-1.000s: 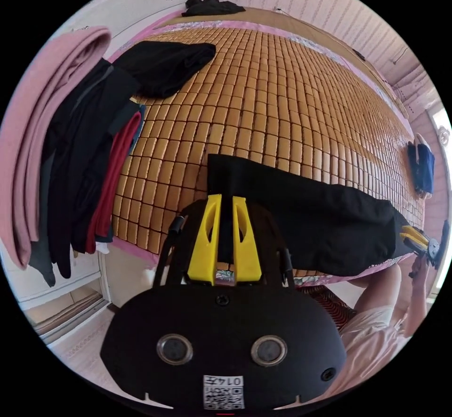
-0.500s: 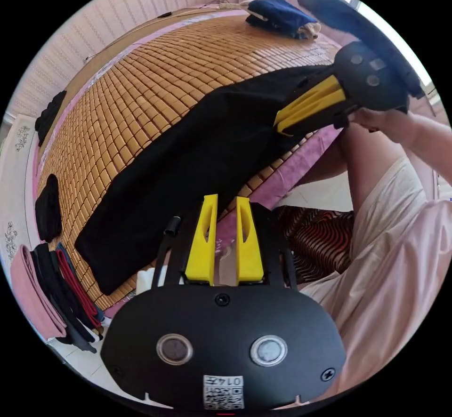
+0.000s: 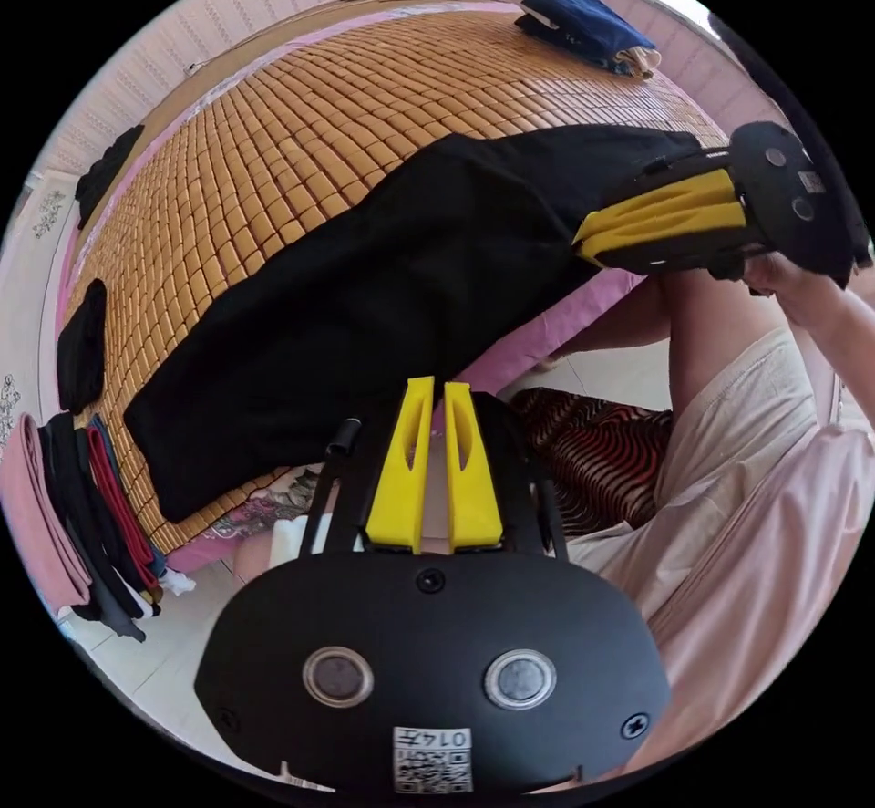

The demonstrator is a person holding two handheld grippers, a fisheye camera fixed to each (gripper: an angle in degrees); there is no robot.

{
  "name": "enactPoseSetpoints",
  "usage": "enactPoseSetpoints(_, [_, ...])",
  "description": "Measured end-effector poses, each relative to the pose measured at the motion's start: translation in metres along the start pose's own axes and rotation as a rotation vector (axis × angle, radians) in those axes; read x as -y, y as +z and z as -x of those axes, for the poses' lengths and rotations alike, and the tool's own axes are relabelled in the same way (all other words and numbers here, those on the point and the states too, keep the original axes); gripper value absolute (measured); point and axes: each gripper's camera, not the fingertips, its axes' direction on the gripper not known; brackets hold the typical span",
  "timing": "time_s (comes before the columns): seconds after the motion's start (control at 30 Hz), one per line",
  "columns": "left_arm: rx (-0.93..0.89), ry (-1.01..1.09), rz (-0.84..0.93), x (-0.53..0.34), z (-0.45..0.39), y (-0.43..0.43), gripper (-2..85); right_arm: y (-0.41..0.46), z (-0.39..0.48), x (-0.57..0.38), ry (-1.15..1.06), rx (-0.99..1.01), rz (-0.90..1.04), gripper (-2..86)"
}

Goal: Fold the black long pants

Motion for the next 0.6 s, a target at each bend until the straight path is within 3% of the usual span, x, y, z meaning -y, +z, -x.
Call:
enactPoseSetpoints(0.13, [-0.076, -0.042, -0.026, -0.011, 0.008, -0.002, 0.7, -0.006, -0.006, -0.009, 0.029, 0.031, -0.016, -0.4])
enactPoseSetpoints(0.43, [-0.064, -0.066, -0.082, -0.025, 0.017, -0.017, 0.9, -0.013, -0.067, -0.032, 0.293, 0.109, -0.063, -0.5])
enactPoseSetpoints(0.6, [-0.034, -0.152, -0.157, -0.007, 0.038, -0.021, 0.9, -0.011, -0.059, -0.004, 0.198, 0.12, -0.067, -0.3])
